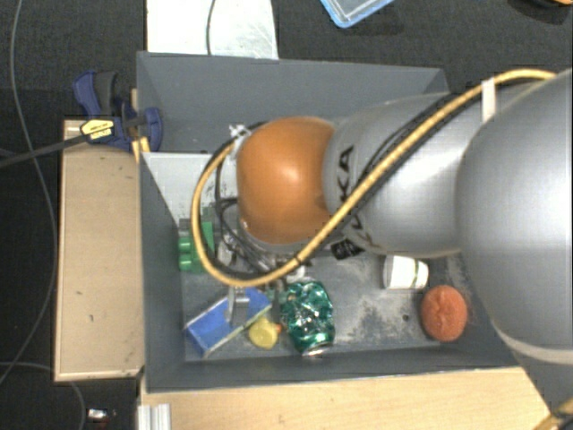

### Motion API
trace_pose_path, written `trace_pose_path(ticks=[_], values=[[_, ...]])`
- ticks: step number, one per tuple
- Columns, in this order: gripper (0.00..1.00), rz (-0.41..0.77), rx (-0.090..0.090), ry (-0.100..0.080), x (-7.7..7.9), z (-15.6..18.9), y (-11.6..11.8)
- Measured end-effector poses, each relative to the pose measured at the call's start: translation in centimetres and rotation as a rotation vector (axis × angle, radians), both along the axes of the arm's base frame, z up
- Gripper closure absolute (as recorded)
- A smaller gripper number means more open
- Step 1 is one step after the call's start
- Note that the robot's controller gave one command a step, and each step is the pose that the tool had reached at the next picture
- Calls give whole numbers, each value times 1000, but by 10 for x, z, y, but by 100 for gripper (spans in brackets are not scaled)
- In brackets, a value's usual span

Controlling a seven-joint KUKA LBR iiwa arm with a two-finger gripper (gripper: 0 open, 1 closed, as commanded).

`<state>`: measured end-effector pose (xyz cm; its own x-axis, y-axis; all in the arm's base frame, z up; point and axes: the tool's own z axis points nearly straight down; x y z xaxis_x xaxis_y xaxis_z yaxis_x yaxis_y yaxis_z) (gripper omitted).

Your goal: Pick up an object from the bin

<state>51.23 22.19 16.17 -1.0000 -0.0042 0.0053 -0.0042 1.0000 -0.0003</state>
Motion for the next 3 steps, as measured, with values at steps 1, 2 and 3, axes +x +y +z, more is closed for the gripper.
trace_pose_path(ticks=[1,2,3], values=[[0,-6,1,-7,2,4,-1],[0,59,3,-11,-4,-42,-27],[0,136,5,-14,-18,-67,-39]])
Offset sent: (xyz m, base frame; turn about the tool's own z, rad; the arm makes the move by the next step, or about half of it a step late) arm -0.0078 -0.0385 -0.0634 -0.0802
